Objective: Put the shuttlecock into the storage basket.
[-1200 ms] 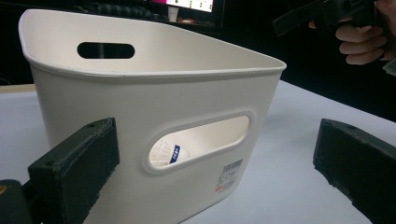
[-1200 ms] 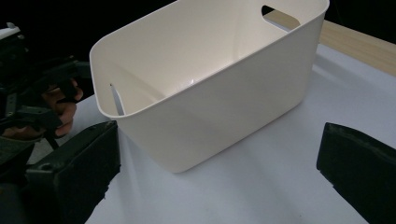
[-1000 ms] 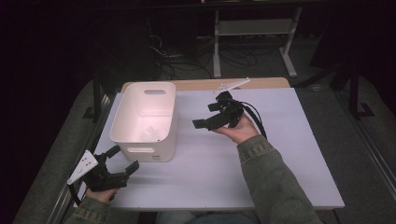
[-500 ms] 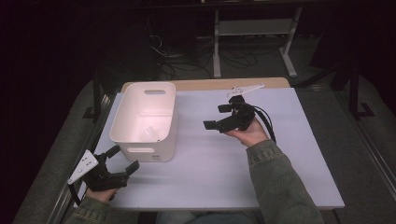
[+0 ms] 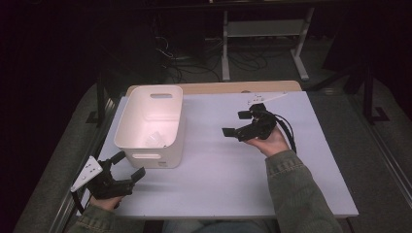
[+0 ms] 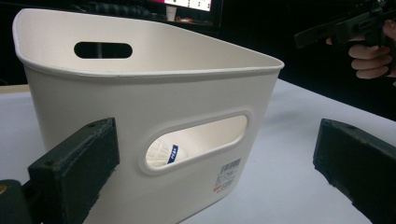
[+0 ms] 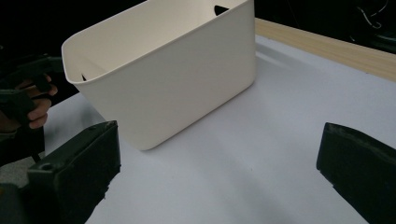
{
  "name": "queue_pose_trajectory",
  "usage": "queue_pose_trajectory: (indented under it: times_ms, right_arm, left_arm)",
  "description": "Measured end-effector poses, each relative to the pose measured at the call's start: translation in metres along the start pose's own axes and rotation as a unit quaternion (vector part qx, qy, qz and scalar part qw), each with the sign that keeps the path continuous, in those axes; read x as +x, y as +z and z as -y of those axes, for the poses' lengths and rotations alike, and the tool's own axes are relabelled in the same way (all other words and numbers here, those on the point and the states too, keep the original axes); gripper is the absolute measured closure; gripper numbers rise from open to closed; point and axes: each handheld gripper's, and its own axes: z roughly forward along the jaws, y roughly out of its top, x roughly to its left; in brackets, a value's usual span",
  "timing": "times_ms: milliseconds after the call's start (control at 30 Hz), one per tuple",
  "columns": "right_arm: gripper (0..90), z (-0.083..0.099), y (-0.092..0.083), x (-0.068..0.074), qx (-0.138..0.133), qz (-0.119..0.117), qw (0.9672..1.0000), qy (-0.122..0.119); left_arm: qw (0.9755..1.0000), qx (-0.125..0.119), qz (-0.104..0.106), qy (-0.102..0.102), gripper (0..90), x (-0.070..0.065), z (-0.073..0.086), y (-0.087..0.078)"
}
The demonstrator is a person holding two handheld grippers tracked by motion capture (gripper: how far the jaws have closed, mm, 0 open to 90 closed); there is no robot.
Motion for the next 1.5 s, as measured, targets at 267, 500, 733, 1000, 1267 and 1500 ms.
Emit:
queue_pose_trajectory:
  times_ms: [267, 500, 733, 1000, 1267, 1500]
  right_arm:
    - [0.0, 0.008, -0.006, -0.002, -0.004, 0.015, 0.9999, -0.002]
    - [0.0, 0.014, -0.012, -0.004, -0.006, 0.019, 0.9998, -0.002]
    - [0.0, 0.024, -0.022, -0.009, -0.009, 0.028, 0.9996, 0.004]
    - [0.0, 0.034, -0.033, -0.015, -0.009, 0.037, 0.9992, 0.01]
    - [0.0, 0.043, -0.042, -0.02, -0.01, 0.044, 0.9989, 0.014]
    - [0.0, 0.054, -0.051, -0.025, -0.004, 0.049, 0.9985, 0.023]
  left_arm:
    - [1.0, -0.003, 0.002, -0.004, 0.0, -0.001, 0.0, 0.0]
    - [1.0, -0.002, 0.001, -0.007, 0.0, -0.001, 0.0, 0.0]
    - [1.0, 0.002, 0.0, -0.002, 0.0, 0.0, 0.0, -0.001]
    - [1.0, 0.002, 0.001, -0.001, 0.0, 0.0, 0.0, -0.001]
    - [1.0, 0.002, 0.0, -0.001, 0.0, 0.0, 0.0, -0.001]
    - [1.0, 0.004, 0.0, 0.002, 0.0, 0.0, 0.0, -0.001]
